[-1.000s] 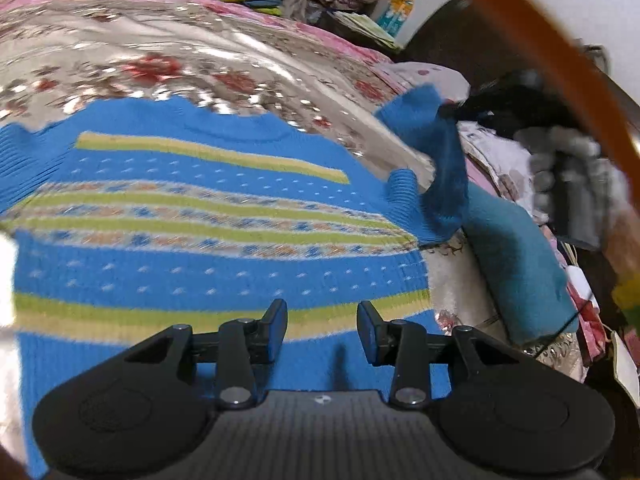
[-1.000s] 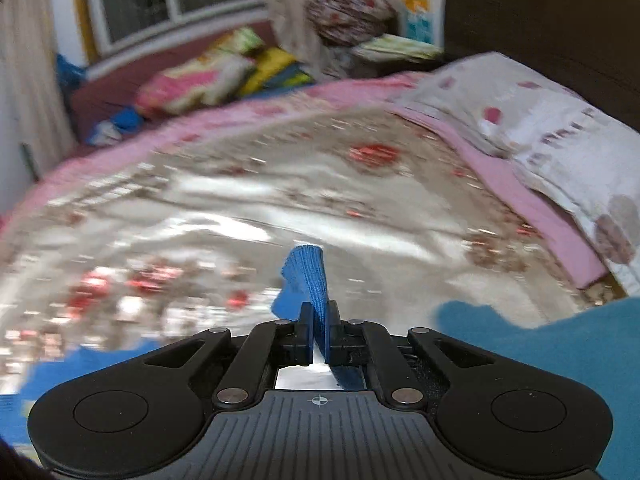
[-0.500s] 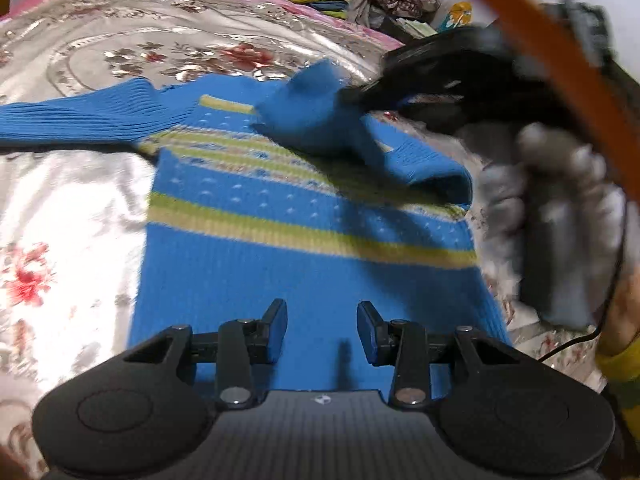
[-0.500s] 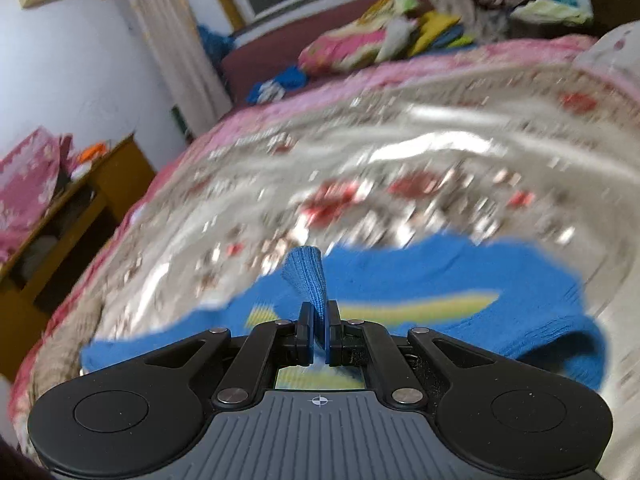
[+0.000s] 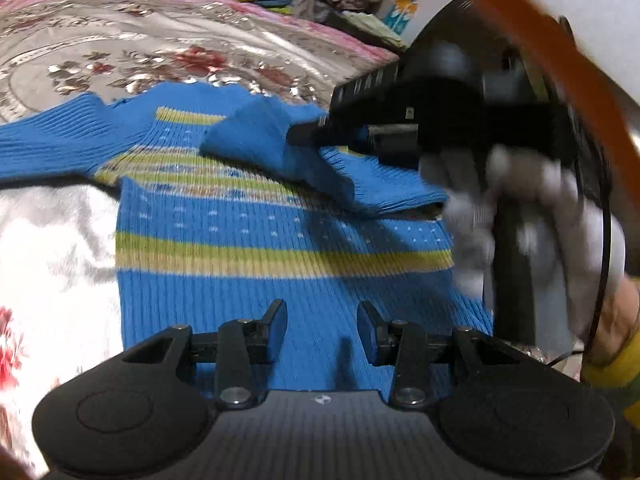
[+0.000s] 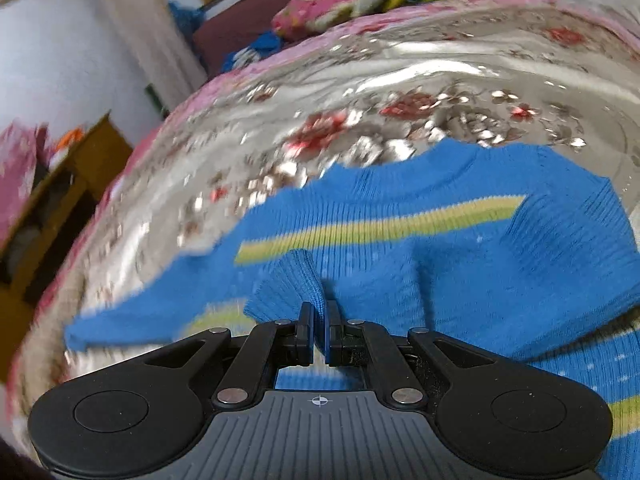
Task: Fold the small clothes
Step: 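Lift the sleeve with the right gripper and lay it across the sweater body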
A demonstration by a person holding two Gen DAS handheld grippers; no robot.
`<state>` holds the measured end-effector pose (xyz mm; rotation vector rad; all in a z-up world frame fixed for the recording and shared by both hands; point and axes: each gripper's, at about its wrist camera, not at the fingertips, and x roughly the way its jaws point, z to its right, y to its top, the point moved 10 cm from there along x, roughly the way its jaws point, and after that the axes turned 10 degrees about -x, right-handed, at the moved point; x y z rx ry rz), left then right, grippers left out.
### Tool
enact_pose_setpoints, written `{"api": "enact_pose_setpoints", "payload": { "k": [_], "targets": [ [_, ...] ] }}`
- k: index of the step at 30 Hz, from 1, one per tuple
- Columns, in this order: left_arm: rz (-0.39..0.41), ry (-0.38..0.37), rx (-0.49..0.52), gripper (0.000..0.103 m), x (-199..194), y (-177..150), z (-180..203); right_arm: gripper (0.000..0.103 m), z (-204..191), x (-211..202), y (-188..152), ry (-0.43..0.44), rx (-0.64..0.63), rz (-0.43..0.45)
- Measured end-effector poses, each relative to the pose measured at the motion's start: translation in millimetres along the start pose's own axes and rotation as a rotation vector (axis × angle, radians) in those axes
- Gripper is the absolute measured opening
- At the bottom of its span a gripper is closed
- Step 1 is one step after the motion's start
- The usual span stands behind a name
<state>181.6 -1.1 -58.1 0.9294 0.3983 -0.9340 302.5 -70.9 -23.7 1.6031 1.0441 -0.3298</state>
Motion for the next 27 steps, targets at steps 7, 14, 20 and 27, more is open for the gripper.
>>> {"api": "enact_pose_setpoints", "payload": {
  "k": [7, 14, 20, 27],
  "targets": [
    [0.009, -0.026, -0.023, 0.044, -11.8, 10.1, -19.3, 0.004, -23.0, 8.3, 40.4, 0.031, 0.079, 0.102],
    [0.028, -0.004, -0.043, 0.043, -16.2, 9.7, -27.7, 0.007, -65.8, 44.6, 4.5, 0.026, -0.069, -0.021],
    [0.028, 0.002, -0.039, 0.044, -14.1, 9.0, -29.0, 0.017, -56.6, 23.3, -10.8, 0.060, -0.050, -0.062],
    [0.041, 0.022, -0.033, 0.044, -14.1, 8.6, -28.2, 0.022, 8.8, -51.8, -27.3, -0.058, -0.026, 0.016]
  ]
}}
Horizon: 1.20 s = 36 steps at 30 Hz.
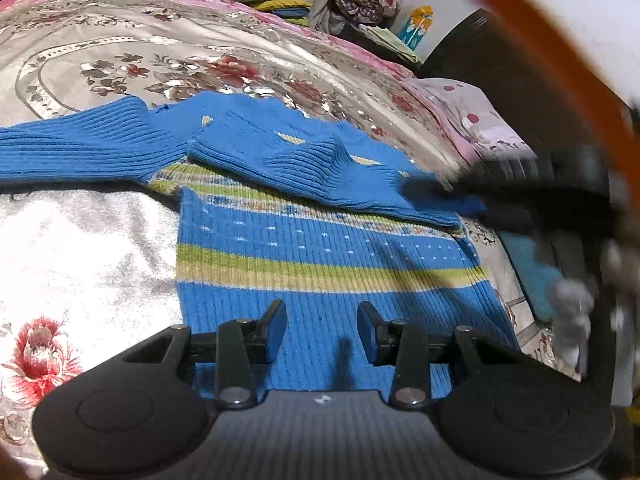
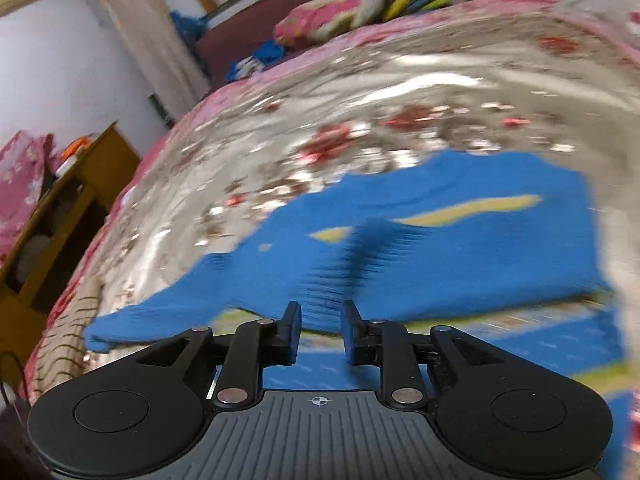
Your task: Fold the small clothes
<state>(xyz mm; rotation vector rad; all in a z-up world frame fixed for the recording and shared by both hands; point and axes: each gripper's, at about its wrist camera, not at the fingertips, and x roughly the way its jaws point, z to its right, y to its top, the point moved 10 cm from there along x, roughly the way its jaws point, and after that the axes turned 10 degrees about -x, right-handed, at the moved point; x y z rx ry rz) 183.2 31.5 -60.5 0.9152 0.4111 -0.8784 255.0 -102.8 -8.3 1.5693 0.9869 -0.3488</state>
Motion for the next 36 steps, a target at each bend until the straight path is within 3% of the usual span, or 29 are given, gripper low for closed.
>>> {"api": "enact_pose_setpoints", "payload": {
  "k": [6, 7, 11, 18, 22, 24, 27, 31, 34, 36],
  "targets": [
    [0.018, 0.038, 0.000, 0.044, 6.1, 4.0, 1.2, 0.024, 104.4, -14.2, -43.8, -0.243, 0.095, -0.054],
    [0.022, 0.047, -0.003, 0.044, 6.8, 4.0, 0.9, 0.020, 116.1, -16.9, -47.4, -0.282, 0.094, -0.059],
    [0.023, 0.074, -0.030, 0.044, 11.4, 3.3, -0.4, 0.013, 137.4, -29.1, -53.4, -0.294, 0.109, -0.050],
    [0.021, 0.100, 0.002, 0.044, 15.5, -1.8, 6.0, 0.013, 141.3, -31.6, -51.1, -0.300, 0.096, -0.049],
    [0.020, 0.108, 0.021, 0.044, 17.8, -2.4, 4.8, 0.024, 120.1, -35.3, -45.9, -0.264, 0.049, -0.032],
    [0.016, 0.106, 0.012, 0.044, 18.7, -2.5, 1.4, 0.024, 107.1, -33.6, -40.8, -0.238, 0.010, -0.018],
    [0.022, 0.100, 0.011, 0.044, 16.8, -2.7, -1.4, 0.023, 104.7, -24.2, -33.7, -0.289, -0.052, -0.009],
    [0.030, 0.106, 0.039, 0.044, 13.3, -1.9, -3.2, 0.020, 124.5, -17.3, -32.8, -0.346, 0.034, -0.043],
    [0.028, 0.094, 0.027, 0.044, 11.8, -0.2, -7.0, 0.024, 95.7, -28.0, -17.9, -0.323, -0.046, 0.006],
    [0.028, 0.085, 0.017, 0.044, 9.8, 0.5, -8.4, 0.024, 65.1, -25.6, -6.5, -0.250, -0.100, 0.028]
  ]
}}
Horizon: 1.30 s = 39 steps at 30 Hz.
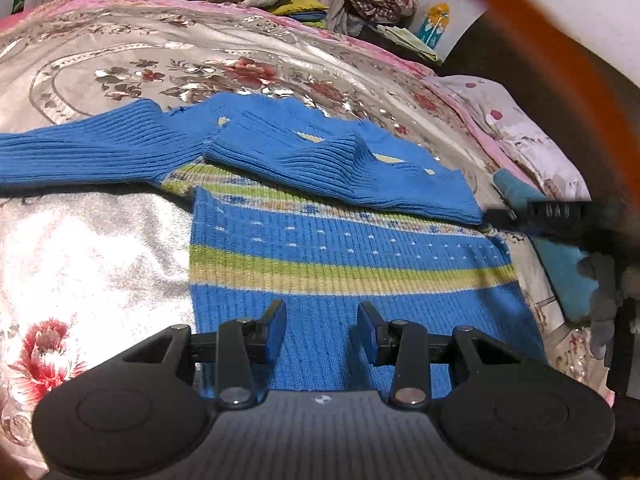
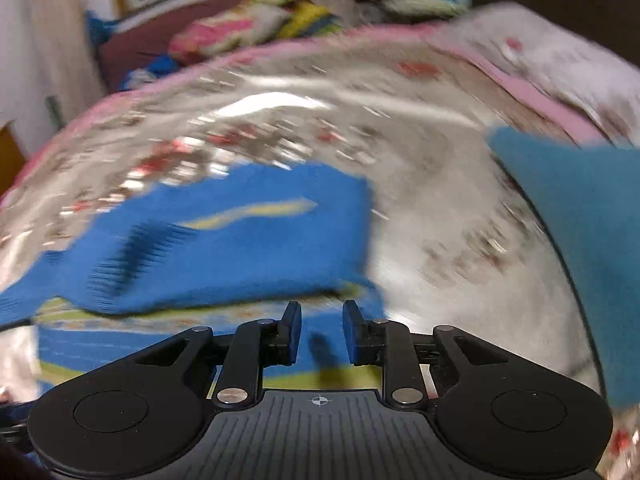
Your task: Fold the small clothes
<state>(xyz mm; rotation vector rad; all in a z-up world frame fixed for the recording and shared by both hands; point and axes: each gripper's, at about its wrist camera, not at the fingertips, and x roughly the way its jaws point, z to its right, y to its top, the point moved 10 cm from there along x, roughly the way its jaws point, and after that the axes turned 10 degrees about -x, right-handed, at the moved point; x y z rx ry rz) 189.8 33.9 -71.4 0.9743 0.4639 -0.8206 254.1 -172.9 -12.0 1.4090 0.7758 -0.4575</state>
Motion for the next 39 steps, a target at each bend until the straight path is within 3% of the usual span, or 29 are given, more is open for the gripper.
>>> {"api": "enact_pose_setpoints", "payload": {
  "k": [7, 11, 16, 18, 21, 24, 27, 30, 36, 39],
  "targets": [
    [0.031, 0.011, -0.004, 0.044, -12.2, 8.8, -9.9, 0.027, -137.5, 25.6, 33.4, 0.308, -0.286, 0.037],
    [0.036, 0.011, -0.030, 0.044, -14.4, 13.8, -19.1, 0.030, -181.9, 48.1, 29.5, 0.365, -0.428, 0.003],
    [0.026, 0.014, -0.042, 0.044, -11.5, 13.0, -24.7, 0.031, -201.6, 75.3, 17.9, 0.372, -0.542, -0.041],
    [0.026, 0.012, -0.040, 0.044, -11.8, 12.4, -24.3, 0.029, -202.0, 80.5, 20.2, 0.340, -0.565, -0.028],
    [0.028, 0.009, -0.041, 0.044, -12.4, 12.9, -23.6, 0.009, -193.7, 82.9, 25.7, 0.324, -0.515, -0.042],
    [0.029, 0.004, -0.046, 0.044, -12.3, 14.0, -24.0, 0.007, -195.9, 69.1, 25.7, 0.362, -0.520, -0.019],
    [0.024, -0.002, -0.060, 0.044, -11.3, 14.0, -25.6, 0.007, -206.3, 56.1, 16.1, 0.409, -0.594, 0.006],
    [0.028, -0.001, -0.060, 0.044, -11.8, 14.5, -25.5, 0.014, -207.9, 59.7, 3.3, 0.440, -0.600, -0.026],
    [0.052, -0.001, -0.054, 0.044, -14.3, 21.0, -21.4, 0.014, -173.0, 36.2, 15.9, 0.480, -0.414, 0.008],
    [0.070, -0.004, -0.046, 0.044, -13.3, 30.7, -15.1, 0.014, -128.8, 22.6, 25.1, 0.427, -0.308, 0.057]
  ]
}}
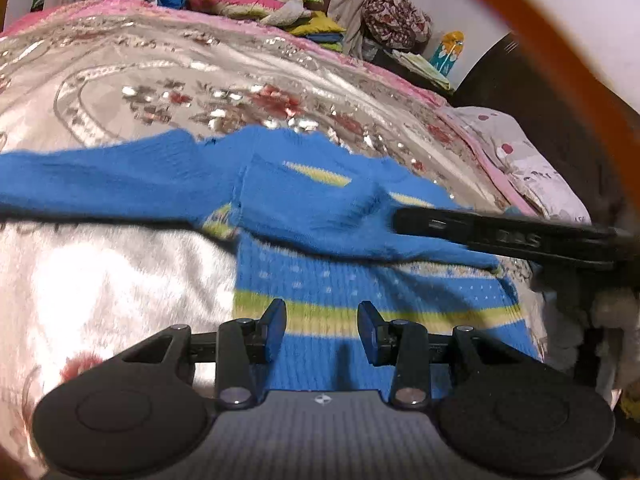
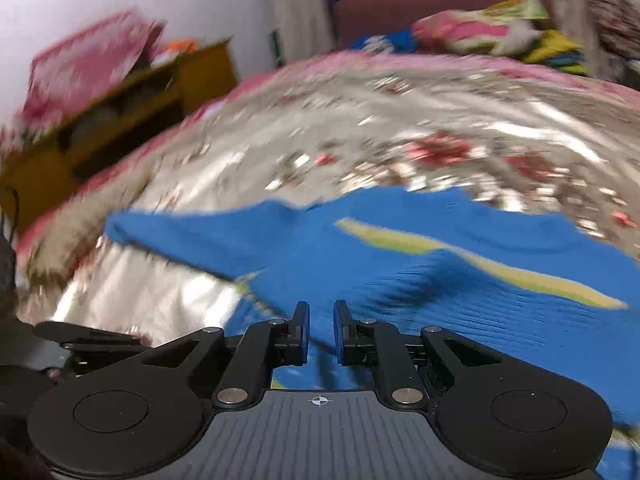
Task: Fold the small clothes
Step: 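Fold the held sleeve across the sweater body and open the right gripper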
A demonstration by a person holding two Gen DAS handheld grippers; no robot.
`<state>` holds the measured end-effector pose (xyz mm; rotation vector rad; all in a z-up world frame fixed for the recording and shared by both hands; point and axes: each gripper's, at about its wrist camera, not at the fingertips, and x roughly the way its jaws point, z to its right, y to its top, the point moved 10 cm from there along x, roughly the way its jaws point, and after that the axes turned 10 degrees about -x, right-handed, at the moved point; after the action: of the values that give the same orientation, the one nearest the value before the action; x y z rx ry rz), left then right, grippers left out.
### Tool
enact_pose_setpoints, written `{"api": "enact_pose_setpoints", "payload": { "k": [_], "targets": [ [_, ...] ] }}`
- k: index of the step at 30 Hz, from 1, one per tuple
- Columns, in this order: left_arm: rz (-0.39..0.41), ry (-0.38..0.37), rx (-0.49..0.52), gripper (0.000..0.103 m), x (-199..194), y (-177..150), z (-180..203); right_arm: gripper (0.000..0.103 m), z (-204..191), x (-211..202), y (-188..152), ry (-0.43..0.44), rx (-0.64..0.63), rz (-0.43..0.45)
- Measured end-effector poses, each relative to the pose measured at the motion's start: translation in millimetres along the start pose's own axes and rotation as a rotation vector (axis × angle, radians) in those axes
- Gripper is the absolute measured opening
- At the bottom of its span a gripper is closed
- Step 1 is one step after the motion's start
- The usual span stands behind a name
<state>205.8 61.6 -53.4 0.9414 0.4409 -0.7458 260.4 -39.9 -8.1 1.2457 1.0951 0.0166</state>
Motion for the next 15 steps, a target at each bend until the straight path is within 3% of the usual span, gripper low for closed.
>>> {"api": "enact_pose_setpoints", "payload": {
  "k": [6, 9, 11, 15],
  "targets": [
    [0.043, -0.006, 0.001, 0.044, 22.8, 29.8, 18.3, 0.016, 117.6, -20.7, -39.0, -0.345, 0.214, -0.045],
    [0.077, 0.018, 0.008, 0.044, 39.8, 45.9, 22.8, 0.015, 149.6, -21.8, -58.3, -0.441, 0.254, -0.094],
    [0.099, 0.057, 0.016, 0.044, 50.9, 54.4, 20.7, 0.003, 162.3, -25.5, -64.1, -0.450, 0.288, -0.085],
    [0.074, 0.142, 0.009, 0.044, 76.4, 57.7, 5.1, 0.001, 178.8, -31.2, -68.3, -0.524, 0.269, -0.096]
  ]
}}
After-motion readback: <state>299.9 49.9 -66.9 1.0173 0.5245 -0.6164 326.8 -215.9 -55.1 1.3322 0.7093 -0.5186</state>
